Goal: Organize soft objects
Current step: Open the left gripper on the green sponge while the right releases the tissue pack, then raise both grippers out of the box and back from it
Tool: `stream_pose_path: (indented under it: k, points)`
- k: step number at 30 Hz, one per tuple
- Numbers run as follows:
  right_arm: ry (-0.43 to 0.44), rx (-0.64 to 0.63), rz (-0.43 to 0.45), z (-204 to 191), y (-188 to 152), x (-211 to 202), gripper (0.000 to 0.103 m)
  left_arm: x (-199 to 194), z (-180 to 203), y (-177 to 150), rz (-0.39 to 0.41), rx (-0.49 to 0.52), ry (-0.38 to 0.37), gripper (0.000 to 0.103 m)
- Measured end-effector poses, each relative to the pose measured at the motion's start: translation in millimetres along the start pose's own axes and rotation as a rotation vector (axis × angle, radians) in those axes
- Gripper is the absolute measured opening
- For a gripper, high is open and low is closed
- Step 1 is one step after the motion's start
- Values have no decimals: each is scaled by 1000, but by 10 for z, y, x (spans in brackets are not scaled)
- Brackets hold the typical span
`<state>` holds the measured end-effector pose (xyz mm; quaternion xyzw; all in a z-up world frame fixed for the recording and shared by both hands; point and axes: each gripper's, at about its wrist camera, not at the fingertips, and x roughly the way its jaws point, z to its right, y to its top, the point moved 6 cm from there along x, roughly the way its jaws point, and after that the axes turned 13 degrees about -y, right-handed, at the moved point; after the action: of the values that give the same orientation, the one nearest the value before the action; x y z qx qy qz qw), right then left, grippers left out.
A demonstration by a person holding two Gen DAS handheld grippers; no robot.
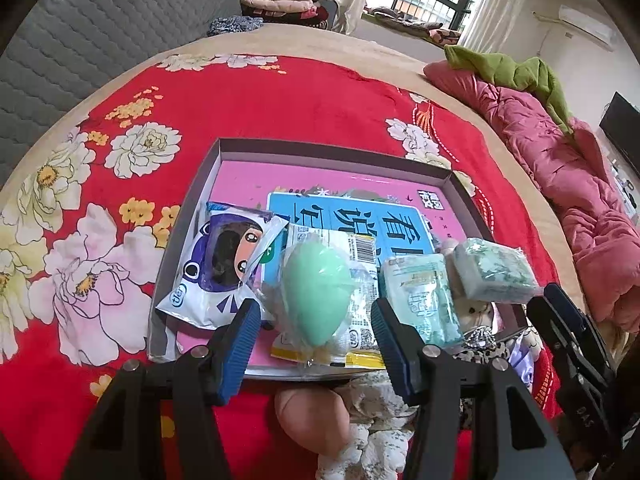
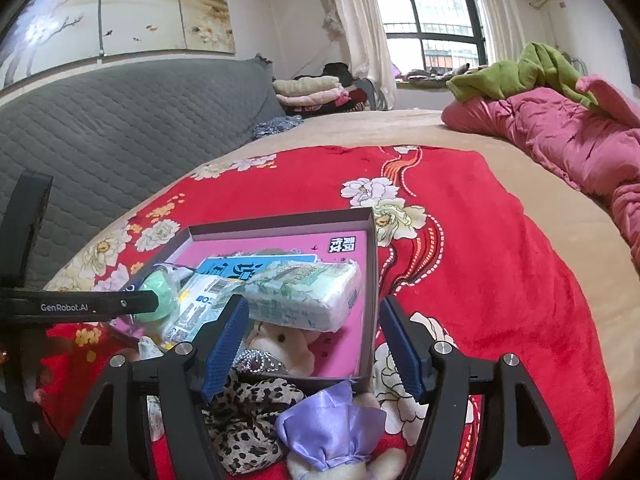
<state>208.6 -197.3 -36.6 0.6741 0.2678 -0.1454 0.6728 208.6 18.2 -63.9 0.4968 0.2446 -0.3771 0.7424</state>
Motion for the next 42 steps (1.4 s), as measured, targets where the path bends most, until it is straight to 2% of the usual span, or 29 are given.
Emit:
stream_pose_path:
  k: [15, 20, 42]
  points:
    - [-26, -36, 60, -8, 37, -156, 75, -185, 61, 4, 41, 10, 8, 63]
    - [-40, -41, 72, 11, 35, -184, 75, -244, 96, 2, 53, 41, 27, 70]
    - [-98, -11, 106, 143, 53, -569, 76, -473, 192, -133, 66, 31, -6, 70]
